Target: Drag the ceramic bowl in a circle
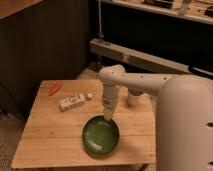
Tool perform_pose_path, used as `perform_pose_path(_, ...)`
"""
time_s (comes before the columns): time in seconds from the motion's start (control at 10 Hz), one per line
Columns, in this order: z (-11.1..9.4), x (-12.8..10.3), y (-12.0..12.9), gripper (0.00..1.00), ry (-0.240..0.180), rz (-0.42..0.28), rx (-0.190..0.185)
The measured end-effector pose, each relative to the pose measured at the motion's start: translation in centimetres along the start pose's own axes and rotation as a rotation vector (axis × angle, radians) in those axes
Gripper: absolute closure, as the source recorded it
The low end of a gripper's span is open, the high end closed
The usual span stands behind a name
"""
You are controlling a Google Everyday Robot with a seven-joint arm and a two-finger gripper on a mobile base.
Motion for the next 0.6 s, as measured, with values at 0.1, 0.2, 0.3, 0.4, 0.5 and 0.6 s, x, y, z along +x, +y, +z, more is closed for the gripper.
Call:
perform_pose_path(0.1,0.3,-1.0,0.9,0.95,0.008,-0.017,0.003)
perform_pose_path(0.2,0.5,-2.3,1.9,0.95,0.019,-0.039,0.005)
perform_pose_path(0.3,0.7,-2.2,2.0,0.95,0.028,-0.047,0.008)
perform_pose_path(0.4,1.1,-1.8,2.4,0.95,0.042,-0.06,0.01)
perform_pose_path(0.5,1.4,-1.9,3.0,0.95,0.05,-0.081,0.013)
perform_pose_path(0.6,1.7,-2.2,3.8,0.95,0.059,-0.105,0.018)
